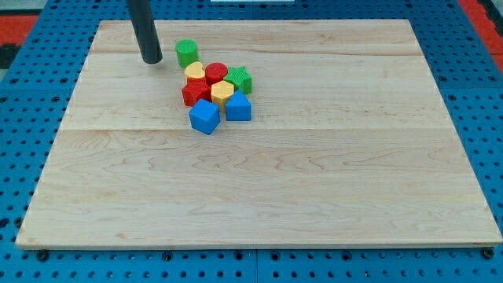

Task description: Slide green circle a bit right

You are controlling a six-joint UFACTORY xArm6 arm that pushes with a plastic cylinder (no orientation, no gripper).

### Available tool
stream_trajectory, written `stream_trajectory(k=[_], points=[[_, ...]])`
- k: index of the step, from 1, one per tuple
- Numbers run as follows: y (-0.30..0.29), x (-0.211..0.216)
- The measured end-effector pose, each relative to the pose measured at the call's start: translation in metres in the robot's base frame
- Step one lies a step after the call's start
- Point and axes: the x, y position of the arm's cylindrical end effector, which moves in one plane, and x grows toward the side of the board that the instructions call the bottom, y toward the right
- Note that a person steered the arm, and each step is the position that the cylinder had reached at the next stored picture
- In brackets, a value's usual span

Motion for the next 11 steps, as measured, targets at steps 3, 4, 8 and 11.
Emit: stream_trajectory(k=[3, 4, 8, 11], points=[[0.275, -0.046], [0.311, -0.051], [0.297, -0.098], [0.140, -0.064]])
